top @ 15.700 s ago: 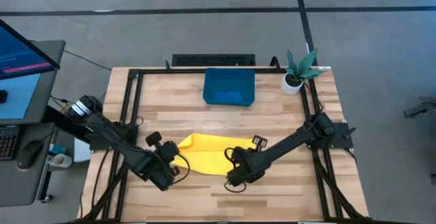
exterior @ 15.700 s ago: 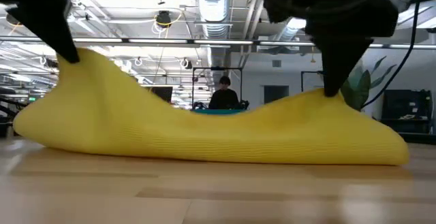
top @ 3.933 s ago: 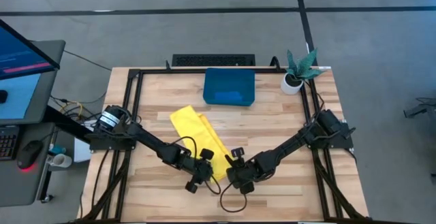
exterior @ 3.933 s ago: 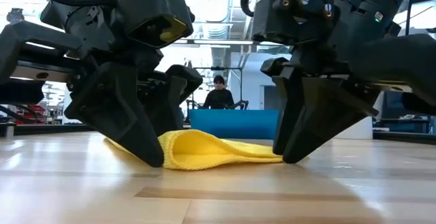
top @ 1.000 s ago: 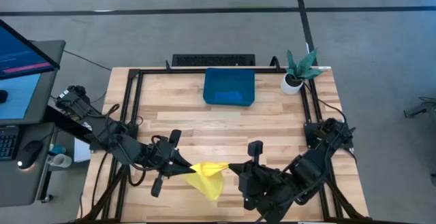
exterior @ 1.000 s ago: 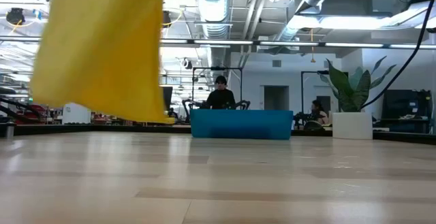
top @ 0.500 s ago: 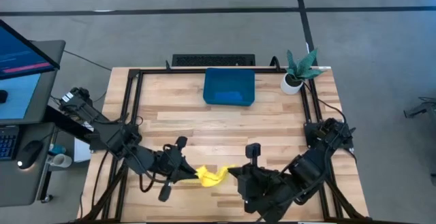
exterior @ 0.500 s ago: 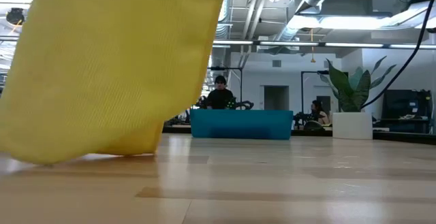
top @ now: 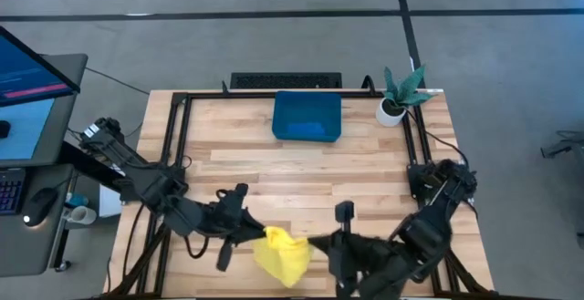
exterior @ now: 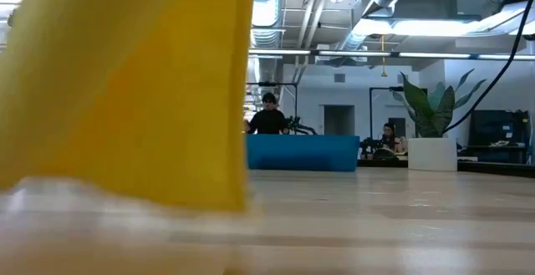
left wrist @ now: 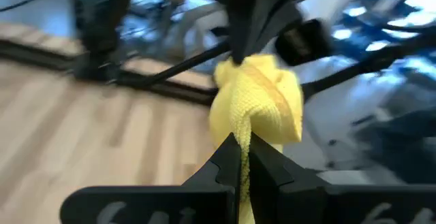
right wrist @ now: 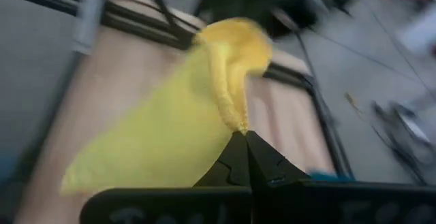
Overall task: Roll microfiber towels into tight, uniform cylinder then place into a basket
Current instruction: Roll the yellow microfiber cloth
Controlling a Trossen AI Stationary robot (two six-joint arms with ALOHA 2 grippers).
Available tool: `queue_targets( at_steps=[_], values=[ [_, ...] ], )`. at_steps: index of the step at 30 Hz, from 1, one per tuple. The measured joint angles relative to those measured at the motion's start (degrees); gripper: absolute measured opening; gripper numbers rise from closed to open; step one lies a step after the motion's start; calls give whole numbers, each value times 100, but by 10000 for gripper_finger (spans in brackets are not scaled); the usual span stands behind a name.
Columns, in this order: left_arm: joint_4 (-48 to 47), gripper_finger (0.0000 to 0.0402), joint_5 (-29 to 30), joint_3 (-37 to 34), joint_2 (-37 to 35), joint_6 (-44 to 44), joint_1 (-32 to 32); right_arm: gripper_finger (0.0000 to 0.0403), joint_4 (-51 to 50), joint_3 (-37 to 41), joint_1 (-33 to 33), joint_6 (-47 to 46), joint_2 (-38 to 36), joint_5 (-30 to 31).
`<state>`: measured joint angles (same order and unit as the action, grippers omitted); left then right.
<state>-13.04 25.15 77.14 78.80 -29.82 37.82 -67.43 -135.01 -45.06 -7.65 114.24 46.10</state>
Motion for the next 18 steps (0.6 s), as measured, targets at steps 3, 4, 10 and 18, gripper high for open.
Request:
queue_targets(
  at_steps=[3,4,10,18],
  values=[
    [-762,2,709,-47,13,33,-73,0,-565,48,279,-447,6,281],
    [-1034,2,1017,-50,29,112,-123,0,-803,89,425,-674,13,305],
    [-2175,2,2473,-52,101,1147,-634,0,-1516,599,1380,-1476,29,336],
    [-2405,2,1818,-52,105,1764,-1268,0,-1592,766,2039,-1293,39,207]
  ],
)
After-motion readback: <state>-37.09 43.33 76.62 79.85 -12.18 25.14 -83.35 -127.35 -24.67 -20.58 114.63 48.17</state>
